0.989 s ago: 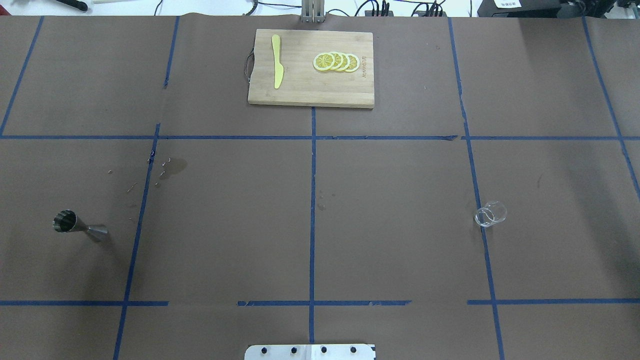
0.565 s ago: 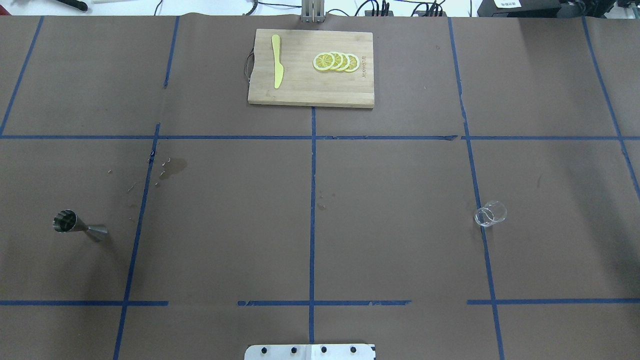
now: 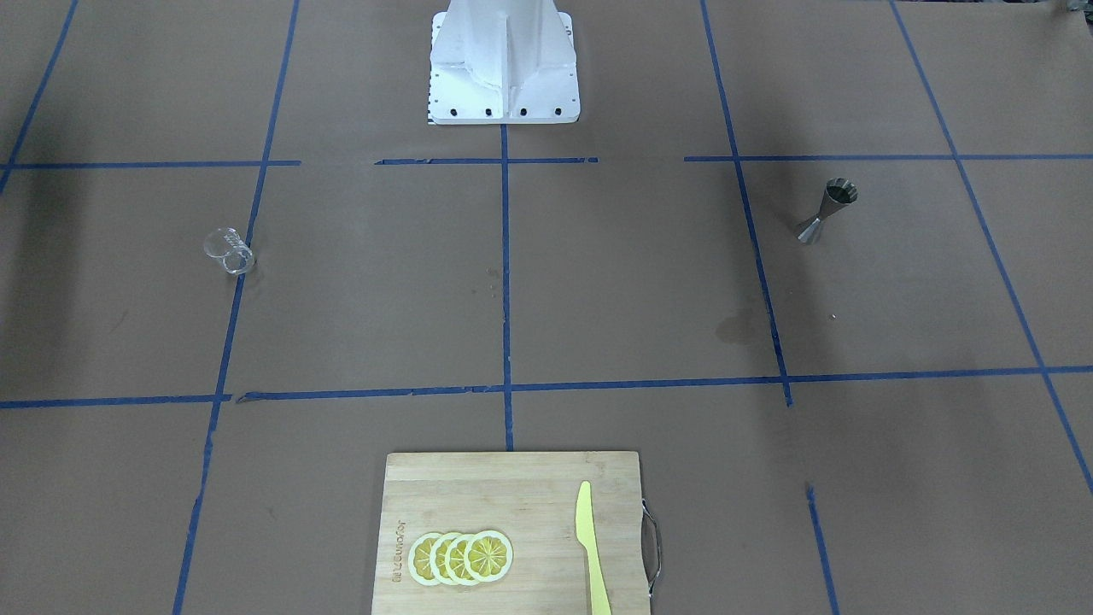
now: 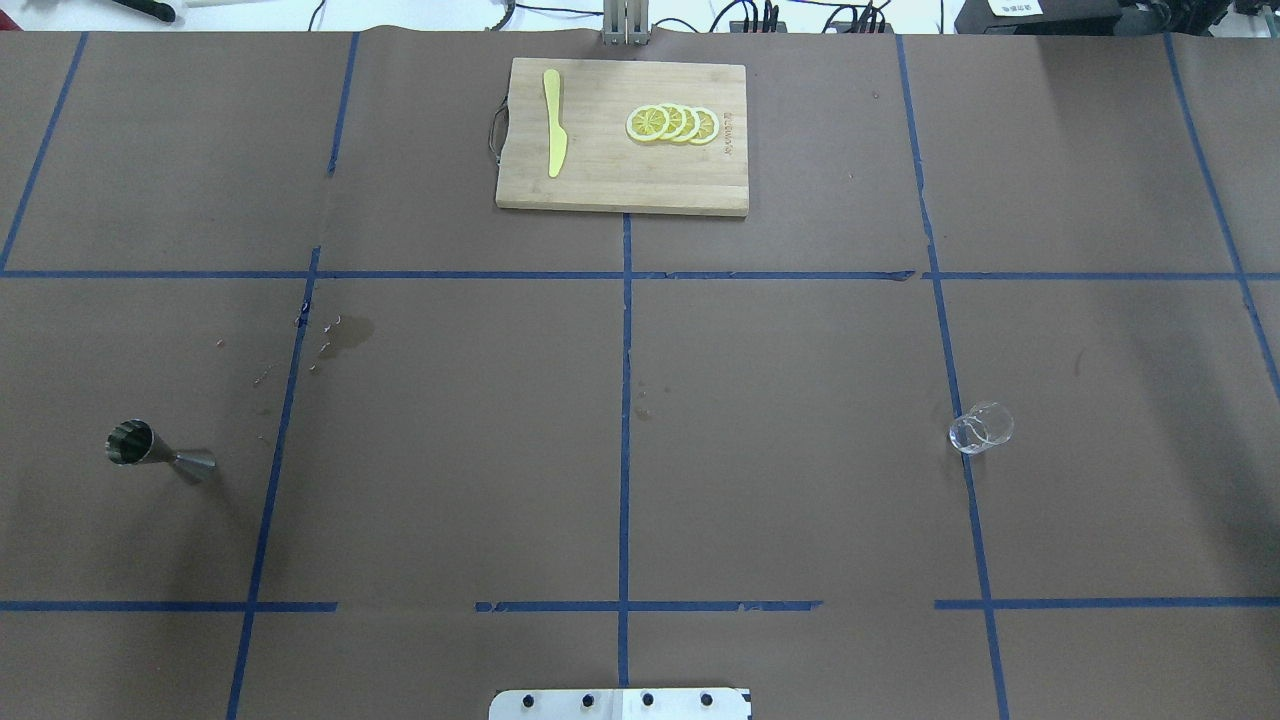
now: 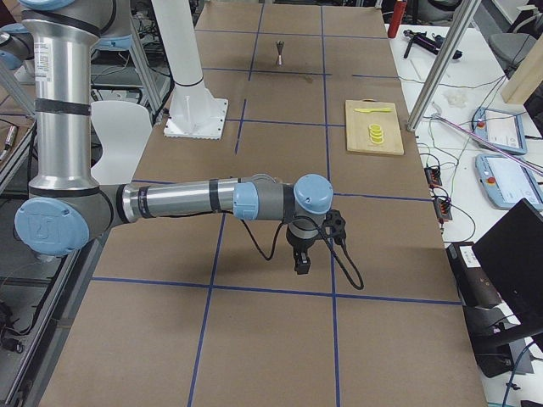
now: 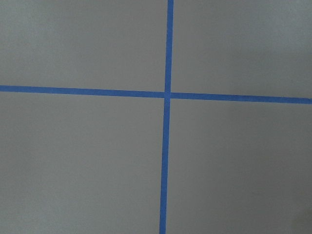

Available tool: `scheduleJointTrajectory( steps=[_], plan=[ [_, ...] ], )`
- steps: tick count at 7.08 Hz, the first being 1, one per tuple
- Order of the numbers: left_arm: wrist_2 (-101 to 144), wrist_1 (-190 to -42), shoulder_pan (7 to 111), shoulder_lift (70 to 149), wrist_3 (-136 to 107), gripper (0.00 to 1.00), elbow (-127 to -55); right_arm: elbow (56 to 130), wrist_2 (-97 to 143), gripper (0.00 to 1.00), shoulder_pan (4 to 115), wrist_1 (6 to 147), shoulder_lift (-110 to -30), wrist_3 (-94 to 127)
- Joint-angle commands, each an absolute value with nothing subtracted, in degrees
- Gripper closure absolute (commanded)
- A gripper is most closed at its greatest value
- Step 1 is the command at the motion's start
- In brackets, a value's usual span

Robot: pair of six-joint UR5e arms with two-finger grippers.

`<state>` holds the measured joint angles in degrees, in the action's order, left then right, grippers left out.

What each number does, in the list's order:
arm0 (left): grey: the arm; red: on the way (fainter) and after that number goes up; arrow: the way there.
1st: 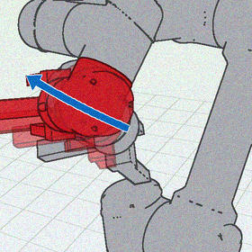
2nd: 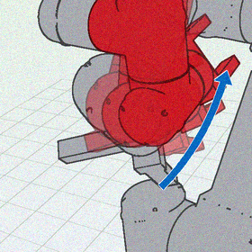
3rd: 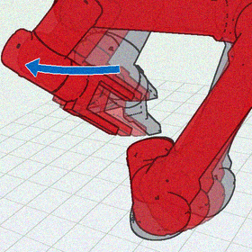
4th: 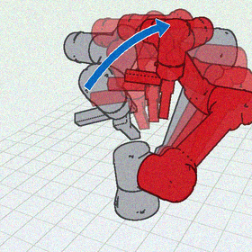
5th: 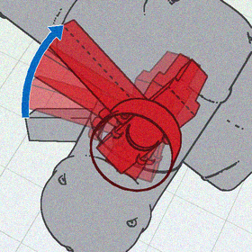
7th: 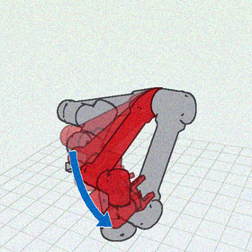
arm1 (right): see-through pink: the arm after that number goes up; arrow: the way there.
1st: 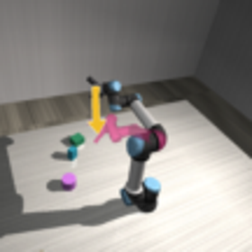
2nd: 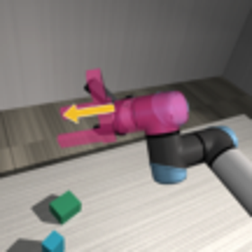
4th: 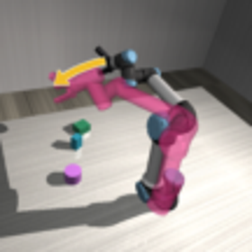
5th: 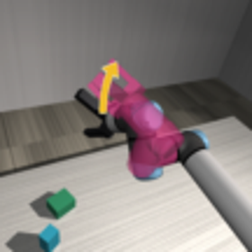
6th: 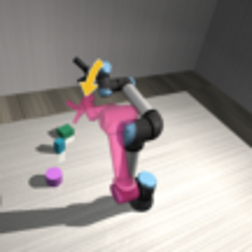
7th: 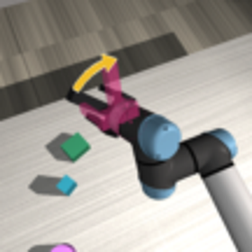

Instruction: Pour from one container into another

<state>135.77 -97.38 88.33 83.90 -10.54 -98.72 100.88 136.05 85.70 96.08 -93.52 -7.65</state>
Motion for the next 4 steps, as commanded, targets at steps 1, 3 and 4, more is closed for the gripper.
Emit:
scheduleJointTrajectory(
  steps=[1, 3, 4],
  plan=[
    [135.5, -97.4, 88.3, 84.1, -10.5, 0.00, -99.1, 100.9, 133.4, 0.00, 84.9, 92.5, -94.0, -7.7],
    [131.0, -97.3, 88.2, 83.9, -10.4, 0.00, -101.2, 100.7, 132.5, 0.00, 84.7, 91.9, -94.0, -7.7],
    [131.0, -97.2, 88.2, 84.1, -10.1, 0.00, -101.0, 100.7, 132.6, 0.00, 84.7, 92.0, -94.2, -7.6]
  ],
)
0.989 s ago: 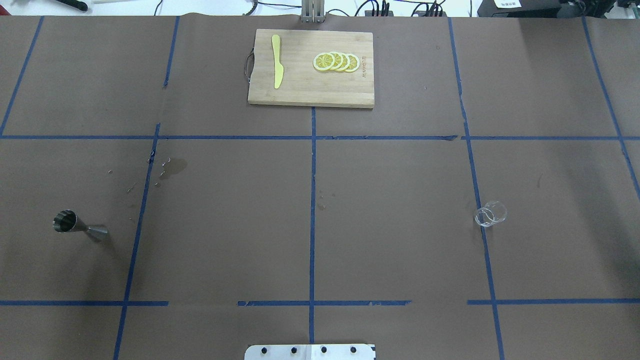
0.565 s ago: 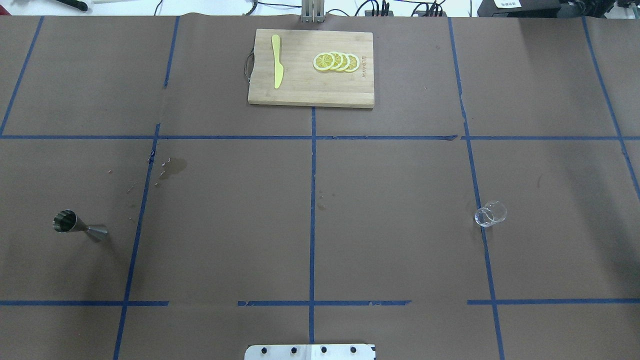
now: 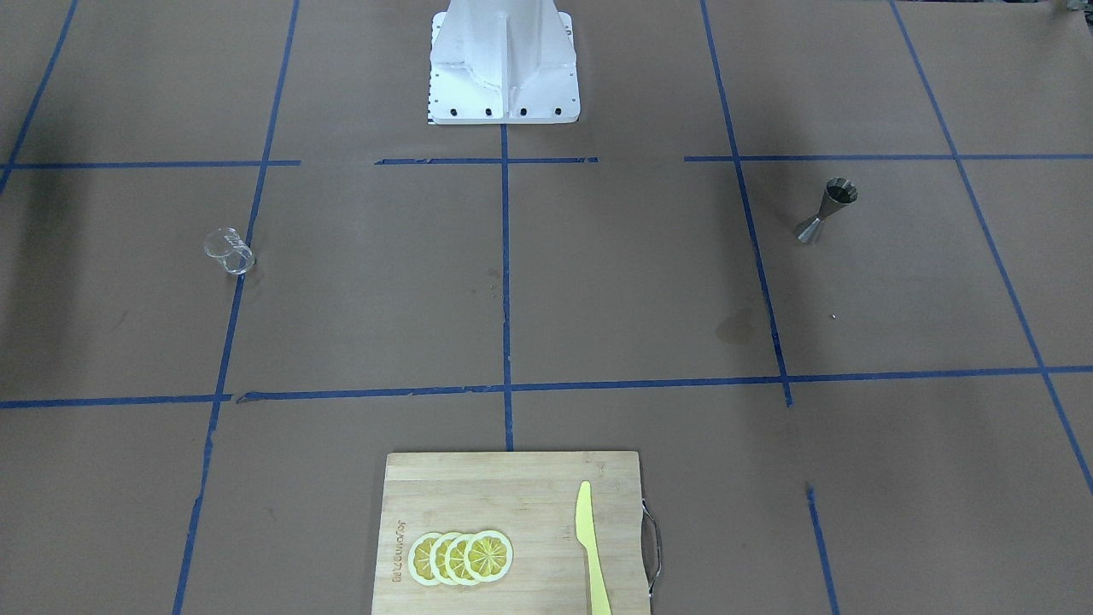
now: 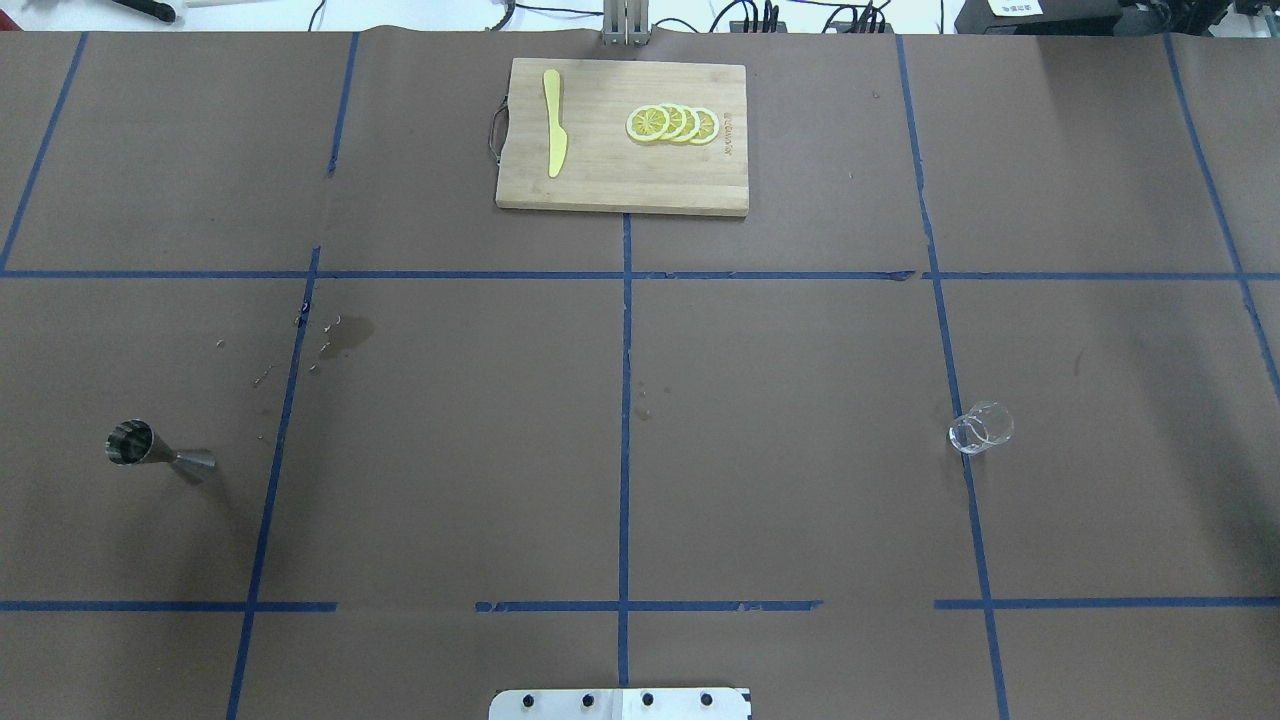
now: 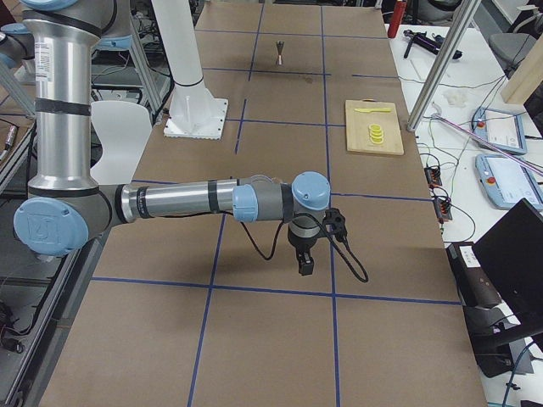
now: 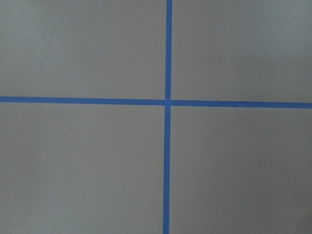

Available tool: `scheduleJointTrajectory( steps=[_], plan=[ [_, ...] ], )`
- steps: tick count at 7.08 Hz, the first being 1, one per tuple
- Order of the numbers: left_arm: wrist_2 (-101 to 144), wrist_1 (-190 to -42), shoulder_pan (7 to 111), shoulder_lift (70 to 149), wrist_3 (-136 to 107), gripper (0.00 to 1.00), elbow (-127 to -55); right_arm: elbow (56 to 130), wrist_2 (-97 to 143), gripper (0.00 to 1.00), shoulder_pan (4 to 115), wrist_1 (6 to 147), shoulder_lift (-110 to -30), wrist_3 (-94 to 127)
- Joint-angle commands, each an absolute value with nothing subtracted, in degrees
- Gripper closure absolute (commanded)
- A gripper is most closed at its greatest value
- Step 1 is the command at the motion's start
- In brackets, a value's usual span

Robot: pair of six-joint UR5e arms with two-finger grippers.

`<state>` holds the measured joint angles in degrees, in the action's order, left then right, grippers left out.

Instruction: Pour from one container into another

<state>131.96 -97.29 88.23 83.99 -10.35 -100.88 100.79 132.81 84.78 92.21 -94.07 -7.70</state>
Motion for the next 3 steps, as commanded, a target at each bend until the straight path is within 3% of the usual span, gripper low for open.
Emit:
scheduleJointTrajectory(
  steps=[1, 3],
  plan=[
    [131.0, -97.0, 88.2, 83.9, -5.0, 0.00, -100.6, 101.1, 132.9, 0.00, 84.7, 92.0, -94.2, -7.5],
    [131.3, -96.5, 88.2, 83.9, -2.2, 0.00, -100.1, 101.1, 133.1, 0.00, 84.7, 92.0, -94.2, -7.4]
  ],
)
